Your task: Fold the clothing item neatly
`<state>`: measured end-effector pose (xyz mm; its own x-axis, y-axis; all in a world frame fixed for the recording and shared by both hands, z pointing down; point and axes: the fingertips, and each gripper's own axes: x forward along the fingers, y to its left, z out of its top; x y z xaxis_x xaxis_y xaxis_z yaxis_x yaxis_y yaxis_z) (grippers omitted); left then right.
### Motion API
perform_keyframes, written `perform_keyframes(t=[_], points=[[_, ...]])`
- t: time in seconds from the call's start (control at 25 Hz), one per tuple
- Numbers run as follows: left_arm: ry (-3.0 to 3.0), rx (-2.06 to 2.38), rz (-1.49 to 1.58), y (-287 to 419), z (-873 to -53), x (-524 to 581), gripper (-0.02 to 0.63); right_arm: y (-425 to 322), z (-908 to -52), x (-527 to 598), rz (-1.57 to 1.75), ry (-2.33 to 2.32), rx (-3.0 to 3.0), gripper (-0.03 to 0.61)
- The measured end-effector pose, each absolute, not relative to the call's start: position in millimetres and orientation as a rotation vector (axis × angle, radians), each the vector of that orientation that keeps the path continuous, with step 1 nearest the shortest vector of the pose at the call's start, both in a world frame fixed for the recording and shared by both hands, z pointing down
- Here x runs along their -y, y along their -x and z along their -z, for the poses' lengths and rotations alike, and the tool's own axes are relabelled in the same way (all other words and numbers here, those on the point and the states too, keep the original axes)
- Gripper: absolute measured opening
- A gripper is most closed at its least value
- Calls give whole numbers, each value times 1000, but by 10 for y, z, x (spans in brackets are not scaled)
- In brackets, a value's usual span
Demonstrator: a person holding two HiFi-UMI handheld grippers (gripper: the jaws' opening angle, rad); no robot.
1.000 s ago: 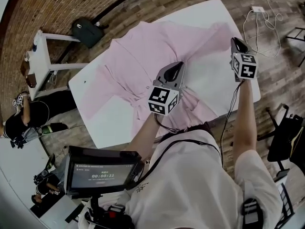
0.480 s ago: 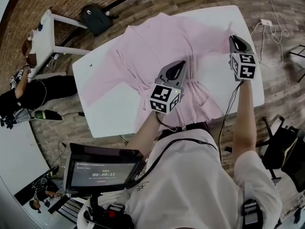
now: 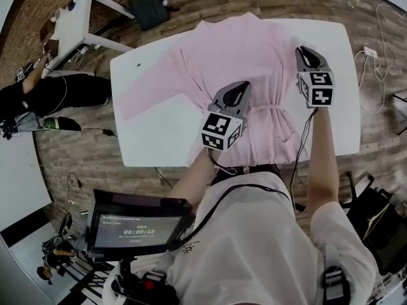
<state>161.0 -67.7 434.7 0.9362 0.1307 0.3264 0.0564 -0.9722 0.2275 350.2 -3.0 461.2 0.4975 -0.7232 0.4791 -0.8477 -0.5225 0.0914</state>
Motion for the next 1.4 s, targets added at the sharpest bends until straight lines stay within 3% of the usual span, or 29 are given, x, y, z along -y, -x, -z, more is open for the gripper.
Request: perform_keyframes(t=[0.68, 1.4], points=[[-2832, 116, -502, -722, -4465, 1655, 1, -2039, -4912, 2114, -527, -2097, 1669, 38], [-2805, 164, -554, -417, -4625, 2054, 0, -1229, -5533, 2571, -646, -1919, 1823, 38]])
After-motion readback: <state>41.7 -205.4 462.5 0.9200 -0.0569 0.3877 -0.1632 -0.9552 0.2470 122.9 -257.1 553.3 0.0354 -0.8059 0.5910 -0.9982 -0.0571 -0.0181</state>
